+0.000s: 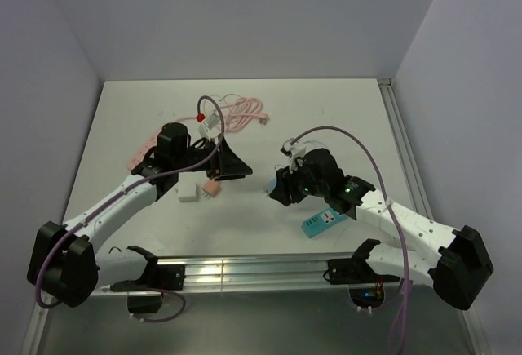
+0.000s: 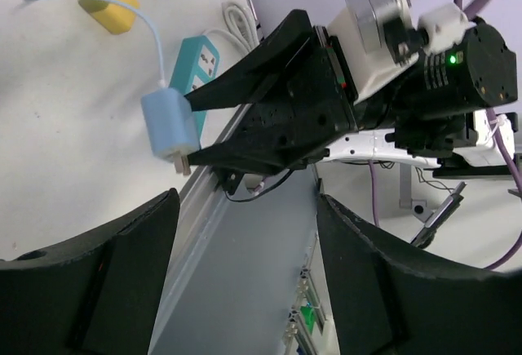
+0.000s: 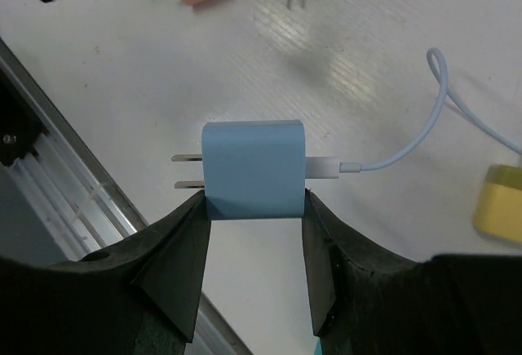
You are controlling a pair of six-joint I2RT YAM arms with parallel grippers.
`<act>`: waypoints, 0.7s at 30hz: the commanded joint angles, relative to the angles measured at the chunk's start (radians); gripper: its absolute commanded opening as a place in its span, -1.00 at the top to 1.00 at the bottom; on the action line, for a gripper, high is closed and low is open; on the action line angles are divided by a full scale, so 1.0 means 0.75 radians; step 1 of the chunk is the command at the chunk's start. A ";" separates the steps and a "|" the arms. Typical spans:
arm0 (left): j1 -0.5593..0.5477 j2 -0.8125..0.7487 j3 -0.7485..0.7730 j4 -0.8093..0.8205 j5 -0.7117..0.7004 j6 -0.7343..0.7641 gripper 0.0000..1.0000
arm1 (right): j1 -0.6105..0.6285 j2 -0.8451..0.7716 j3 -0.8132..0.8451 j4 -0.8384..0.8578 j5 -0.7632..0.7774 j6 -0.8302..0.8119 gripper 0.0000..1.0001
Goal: Insert the plug
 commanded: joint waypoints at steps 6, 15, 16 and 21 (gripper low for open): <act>-0.070 0.164 0.125 -0.035 -0.023 -0.019 -0.55 | 0.094 -0.028 0.046 0.092 -0.056 -0.038 1.00; -0.076 0.129 0.048 0.102 -0.021 -0.183 -0.60 | 0.157 -0.026 0.054 0.100 -0.060 -0.048 1.00; -0.078 0.129 0.042 0.114 -0.021 -0.191 -0.59 | 0.171 -0.028 0.052 0.102 -0.054 -0.048 1.00; -0.109 0.125 0.015 0.117 -0.054 -0.191 -0.59 | 0.198 -0.054 0.038 0.122 0.013 -0.044 1.00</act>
